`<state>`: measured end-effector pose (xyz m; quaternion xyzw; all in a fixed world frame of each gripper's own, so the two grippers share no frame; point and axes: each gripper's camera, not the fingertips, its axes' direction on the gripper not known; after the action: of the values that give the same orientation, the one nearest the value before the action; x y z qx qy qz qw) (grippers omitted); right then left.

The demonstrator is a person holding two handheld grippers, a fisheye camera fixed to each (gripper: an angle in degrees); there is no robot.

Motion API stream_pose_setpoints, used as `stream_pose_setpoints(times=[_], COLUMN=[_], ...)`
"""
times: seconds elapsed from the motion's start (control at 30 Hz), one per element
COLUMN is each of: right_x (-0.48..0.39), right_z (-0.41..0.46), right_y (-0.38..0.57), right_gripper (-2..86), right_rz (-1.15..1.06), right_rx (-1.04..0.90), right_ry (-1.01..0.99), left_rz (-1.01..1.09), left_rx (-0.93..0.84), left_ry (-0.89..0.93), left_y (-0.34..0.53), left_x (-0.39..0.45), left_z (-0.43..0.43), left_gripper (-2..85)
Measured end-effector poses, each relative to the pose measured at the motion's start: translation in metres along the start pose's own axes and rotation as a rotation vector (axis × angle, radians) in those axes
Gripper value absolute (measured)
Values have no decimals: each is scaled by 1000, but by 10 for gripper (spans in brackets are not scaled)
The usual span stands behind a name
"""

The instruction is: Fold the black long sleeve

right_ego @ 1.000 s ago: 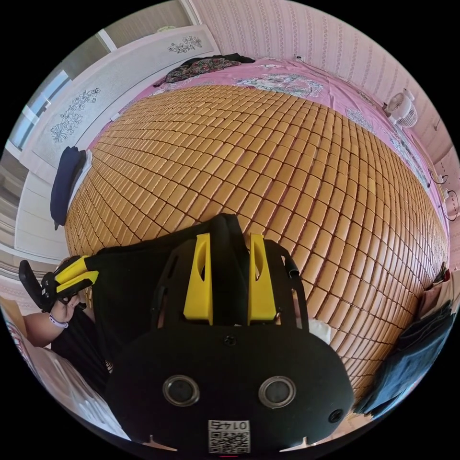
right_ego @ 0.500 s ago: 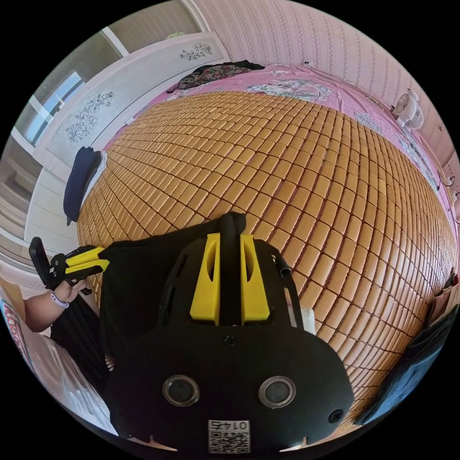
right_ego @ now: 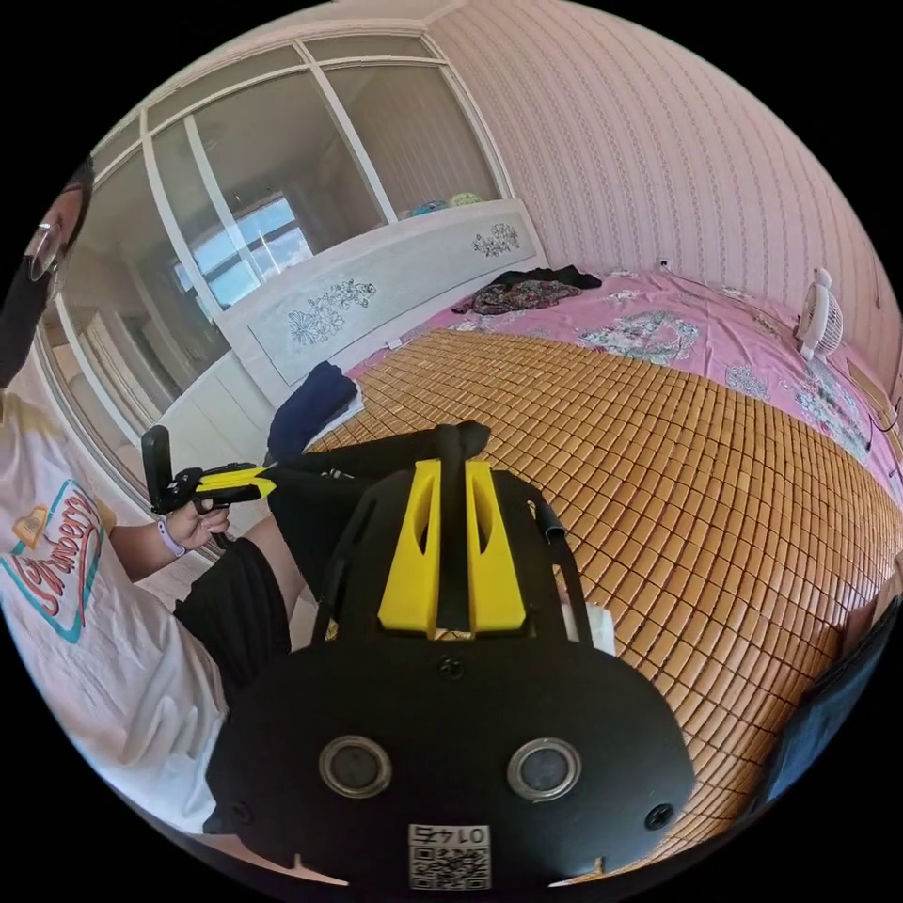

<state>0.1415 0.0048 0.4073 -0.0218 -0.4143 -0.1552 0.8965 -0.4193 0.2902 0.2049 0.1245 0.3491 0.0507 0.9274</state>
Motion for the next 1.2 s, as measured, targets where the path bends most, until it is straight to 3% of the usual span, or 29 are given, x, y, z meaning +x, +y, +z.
stream_pose_setpoints(times=[0.3,0.47,0.6,0.67,0.73,0.8,0.87,0.97,1.07,1.2], right_x=[-98,-185,-232,-231,-205,-174,-139,-77,-32,-42], right_z=[91,164,277,333,362,344,310,230,110,-43], right_y=[-68,-168,-242,-247,-218,-175,-115,7,120,225], right_gripper=[37,44,66,84,96,96,91,82,61,14], right_rz=[-186,-418,-329,-264,-132,-81,-76,3,323,620], right_rx=[19,-2,-130,-312,-451,-421,-407,-526,-586,-430], right_ry=[-306,-423,-339,-297,-324,-362,-304,-32,183,493], left_rz=[-247,-512,-772,-984,-1067,-1033,-871,-656,-518,-339], left_rx=[154,319,256,182,220,264,272,243,167,137], left_ry=[-379,-478,-587,-497,-419,-423,-431,-286,-86,43], left_y=[56,59,79,118,150,171,186,200,197,170], left_x=[-88,-199,-287,-332,-337,-316,-264,-189,-119,-32], left_z=[-120,-159,-120,-88,-76,-72,-67,-51,-27,5], left_gripper=[-6,17,66,78,70,47,5,-6,-9,-10])
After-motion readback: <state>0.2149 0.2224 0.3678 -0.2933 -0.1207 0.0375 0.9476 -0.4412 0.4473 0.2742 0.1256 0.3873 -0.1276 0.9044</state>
